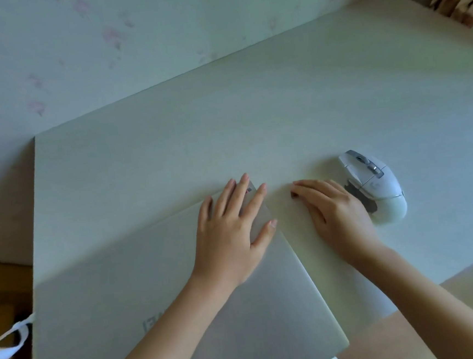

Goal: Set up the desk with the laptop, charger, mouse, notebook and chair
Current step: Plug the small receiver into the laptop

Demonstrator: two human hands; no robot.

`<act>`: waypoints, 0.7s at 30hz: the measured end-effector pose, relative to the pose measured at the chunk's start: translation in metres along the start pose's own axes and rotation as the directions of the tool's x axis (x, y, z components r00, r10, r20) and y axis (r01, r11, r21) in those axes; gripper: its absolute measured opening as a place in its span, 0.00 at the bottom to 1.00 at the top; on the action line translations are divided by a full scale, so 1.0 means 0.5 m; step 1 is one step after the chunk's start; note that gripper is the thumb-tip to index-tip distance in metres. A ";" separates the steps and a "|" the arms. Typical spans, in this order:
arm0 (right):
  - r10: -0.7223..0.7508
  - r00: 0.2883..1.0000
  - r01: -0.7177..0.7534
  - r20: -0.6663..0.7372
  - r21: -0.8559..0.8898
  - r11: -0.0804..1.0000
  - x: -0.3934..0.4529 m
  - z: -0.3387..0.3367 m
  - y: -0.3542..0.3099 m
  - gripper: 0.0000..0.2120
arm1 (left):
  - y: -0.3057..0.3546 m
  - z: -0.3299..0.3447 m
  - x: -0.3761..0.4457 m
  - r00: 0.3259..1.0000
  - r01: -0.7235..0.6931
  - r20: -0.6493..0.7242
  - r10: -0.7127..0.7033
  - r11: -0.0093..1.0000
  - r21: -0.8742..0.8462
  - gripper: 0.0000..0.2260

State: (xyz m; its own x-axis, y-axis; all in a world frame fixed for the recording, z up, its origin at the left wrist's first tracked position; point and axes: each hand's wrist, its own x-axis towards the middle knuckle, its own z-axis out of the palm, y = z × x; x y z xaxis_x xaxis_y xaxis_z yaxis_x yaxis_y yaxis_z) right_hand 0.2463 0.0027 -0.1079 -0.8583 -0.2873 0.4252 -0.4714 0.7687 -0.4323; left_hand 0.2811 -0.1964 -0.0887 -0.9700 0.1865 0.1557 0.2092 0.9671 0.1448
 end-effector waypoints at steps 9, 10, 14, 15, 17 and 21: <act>-0.056 0.997 0.036 0.053 0.325 0.945 0.028 -0.008 0.015 0.10 | 0.005 0.001 0.001 1.000 0.013 0.016 -0.013 1.000 0.026 0.25; -0.052 0.996 0.017 0.077 0.395 0.919 0.028 -0.011 0.014 0.10 | 0.006 0.001 0.001 1.000 0.012 0.018 -0.013 1.000 0.024 0.25; 0.058 0.969 -0.204 0.241 0.642 0.739 0.027 -0.028 0.010 0.13 | 0.007 0.001 -0.001 1.000 0.015 0.002 -0.015 1.000 0.025 0.25; 0.090 0.955 -0.264 0.282 0.675 0.689 0.028 -0.031 0.009 0.15 | 0.007 0.001 -0.001 1.000 0.018 -0.001 -0.018 1.000 0.025 0.25; 0.136 0.930 -0.351 0.341 0.718 0.601 0.031 -0.035 0.009 0.16 | 0.009 0.001 -0.001 1.000 0.026 -0.008 -0.026 1.000 0.016 0.25; 0.169 0.900 -0.429 0.402 0.746 0.509 0.036 -0.041 0.011 0.16 | 0.014 -0.002 -0.003 0.999 0.035 -0.014 -0.035 0.999 -0.001 0.25</act>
State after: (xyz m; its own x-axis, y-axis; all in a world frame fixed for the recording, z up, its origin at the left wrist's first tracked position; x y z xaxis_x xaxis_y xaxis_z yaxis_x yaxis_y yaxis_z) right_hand 0.2323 0.0135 -0.0862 -0.9334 -0.3587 -0.0099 -0.0233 0.0884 -0.9958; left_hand 0.2840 -0.1901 -0.0869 -0.9749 0.1506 0.1643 0.1757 0.9729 0.1507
